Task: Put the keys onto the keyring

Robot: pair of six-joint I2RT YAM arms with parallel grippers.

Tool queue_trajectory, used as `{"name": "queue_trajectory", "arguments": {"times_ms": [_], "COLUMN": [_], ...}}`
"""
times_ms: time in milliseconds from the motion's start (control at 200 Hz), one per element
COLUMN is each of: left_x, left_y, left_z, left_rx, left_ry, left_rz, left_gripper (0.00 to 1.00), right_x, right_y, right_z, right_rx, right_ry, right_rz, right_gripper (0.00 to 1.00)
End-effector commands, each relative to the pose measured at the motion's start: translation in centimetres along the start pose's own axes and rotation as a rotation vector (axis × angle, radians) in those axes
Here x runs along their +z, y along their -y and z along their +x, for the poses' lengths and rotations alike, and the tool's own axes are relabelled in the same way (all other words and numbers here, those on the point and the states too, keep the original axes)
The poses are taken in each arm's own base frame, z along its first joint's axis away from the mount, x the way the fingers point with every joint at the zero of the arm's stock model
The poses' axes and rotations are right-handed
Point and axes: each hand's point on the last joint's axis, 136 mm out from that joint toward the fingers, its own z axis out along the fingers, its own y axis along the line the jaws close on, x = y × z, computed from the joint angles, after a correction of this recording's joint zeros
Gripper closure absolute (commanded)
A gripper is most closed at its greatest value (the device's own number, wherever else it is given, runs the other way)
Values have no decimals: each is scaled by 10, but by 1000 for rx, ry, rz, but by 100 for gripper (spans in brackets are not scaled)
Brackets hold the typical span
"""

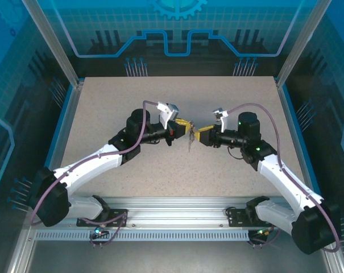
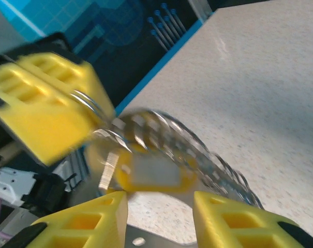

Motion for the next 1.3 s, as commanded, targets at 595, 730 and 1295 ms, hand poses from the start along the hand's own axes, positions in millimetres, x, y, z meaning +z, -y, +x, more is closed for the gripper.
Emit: {"name": "queue_trajectory", "arguments": {"times_ms": [595,730,1295], "left_x": [-7,-3,1], "left_y": [17,18,16], "left_z": [-48,-51,-57], "left_rx": [-146,-175,-226], "left_ry": [275,293,326], "left_rz": [120,148,190], "left_gripper": [100,100,100], "right_x": [-43,-41,-16], "right_y": [-27,-37,-60], "right_z": [-91,-97,-87], "right_rx": [-30,-55,-113], "right_ry": [399,421,368], "right_rz": [-44,-102,-182], "right_gripper": [44,41,42]}}
